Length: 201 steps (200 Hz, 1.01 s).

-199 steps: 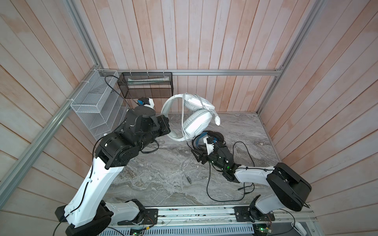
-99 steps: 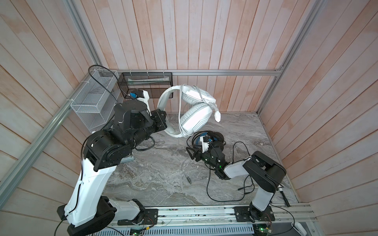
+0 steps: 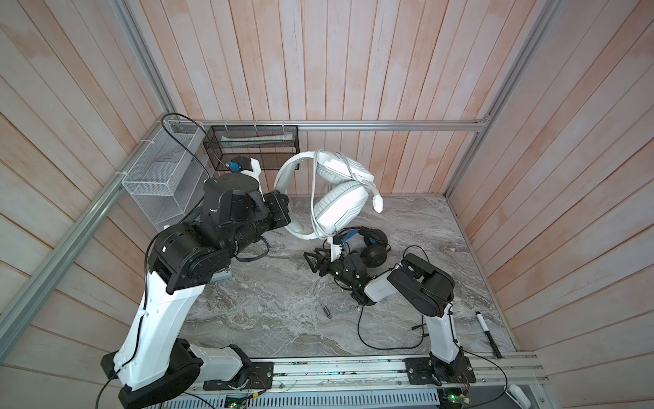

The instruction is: Wrap the headphones

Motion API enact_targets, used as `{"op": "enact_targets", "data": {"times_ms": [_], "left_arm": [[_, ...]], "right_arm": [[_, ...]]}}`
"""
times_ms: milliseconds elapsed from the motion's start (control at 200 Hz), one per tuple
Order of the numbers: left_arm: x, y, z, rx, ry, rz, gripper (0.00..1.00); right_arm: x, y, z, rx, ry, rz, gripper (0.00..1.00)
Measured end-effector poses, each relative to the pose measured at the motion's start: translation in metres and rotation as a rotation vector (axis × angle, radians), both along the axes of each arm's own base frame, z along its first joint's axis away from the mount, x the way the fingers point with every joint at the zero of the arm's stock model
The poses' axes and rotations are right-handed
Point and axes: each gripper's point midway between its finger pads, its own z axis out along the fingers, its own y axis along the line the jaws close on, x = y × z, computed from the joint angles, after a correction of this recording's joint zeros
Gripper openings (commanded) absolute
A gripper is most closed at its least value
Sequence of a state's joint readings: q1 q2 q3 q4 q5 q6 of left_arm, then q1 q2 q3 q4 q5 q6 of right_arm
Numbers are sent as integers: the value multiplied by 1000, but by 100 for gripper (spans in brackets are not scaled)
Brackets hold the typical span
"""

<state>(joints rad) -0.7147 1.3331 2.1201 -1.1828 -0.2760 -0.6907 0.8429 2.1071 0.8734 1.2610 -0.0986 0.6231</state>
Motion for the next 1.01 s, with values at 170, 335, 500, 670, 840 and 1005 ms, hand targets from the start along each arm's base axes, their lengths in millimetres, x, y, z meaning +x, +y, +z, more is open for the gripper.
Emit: {"op": "enact_targets", "data": {"times_ms": [170, 335, 500, 670, 840, 1005], "left_arm": [[1, 0, -3, 9, 3, 5, 0], [3, 0, -9, 27, 14, 9, 0], [6, 2, -13, 51, 14, 19, 0], [10, 10, -12, 102, -13, 58, 0], [37, 31, -14, 151, -25, 139, 0], [81, 70, -25, 178, 3, 279, 0]], "right_arm": [[8, 8, -6, -12, 10, 7, 55], [9, 25, 13, 13, -24, 42, 28], [9, 28, 8, -11, -17, 46, 6], [-11, 17, -21, -75, 44, 57, 0], [-66, 2, -31, -137, 79, 123, 0], [-120, 5, 13, -131, -11, 222, 0]]}}
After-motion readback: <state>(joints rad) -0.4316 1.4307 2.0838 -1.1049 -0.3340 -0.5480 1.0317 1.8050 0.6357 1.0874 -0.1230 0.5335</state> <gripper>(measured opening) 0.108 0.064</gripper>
